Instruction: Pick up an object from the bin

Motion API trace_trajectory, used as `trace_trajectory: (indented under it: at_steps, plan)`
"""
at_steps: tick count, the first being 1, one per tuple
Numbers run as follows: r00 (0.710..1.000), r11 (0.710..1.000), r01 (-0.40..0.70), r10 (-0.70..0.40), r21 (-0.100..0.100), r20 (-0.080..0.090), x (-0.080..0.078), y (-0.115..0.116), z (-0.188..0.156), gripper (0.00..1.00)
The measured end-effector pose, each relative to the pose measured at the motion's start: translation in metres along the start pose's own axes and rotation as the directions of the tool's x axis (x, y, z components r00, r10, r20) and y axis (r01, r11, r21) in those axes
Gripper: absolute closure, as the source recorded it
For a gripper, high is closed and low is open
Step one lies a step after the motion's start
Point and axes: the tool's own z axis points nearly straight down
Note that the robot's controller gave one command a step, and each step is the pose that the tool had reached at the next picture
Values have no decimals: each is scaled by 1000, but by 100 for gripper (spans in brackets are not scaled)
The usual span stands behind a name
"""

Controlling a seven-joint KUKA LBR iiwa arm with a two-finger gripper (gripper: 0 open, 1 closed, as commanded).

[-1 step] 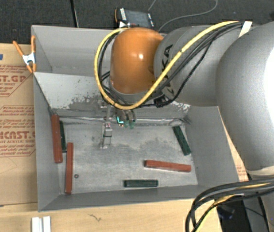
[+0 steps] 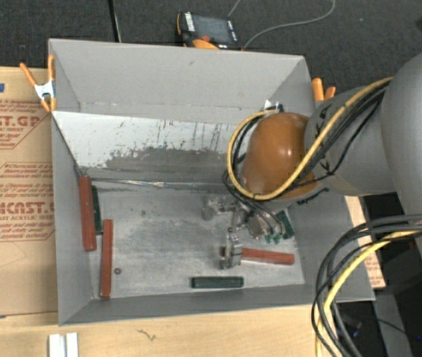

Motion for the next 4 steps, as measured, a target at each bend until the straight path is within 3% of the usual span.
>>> trace_trajectory:
  at_steps: [1,4]
  plan:
    - [986,986,-166,166,-2,10,59,-61,-4,0]
    - [986,986,-166,166,-4,8,56,-59,-4,0]
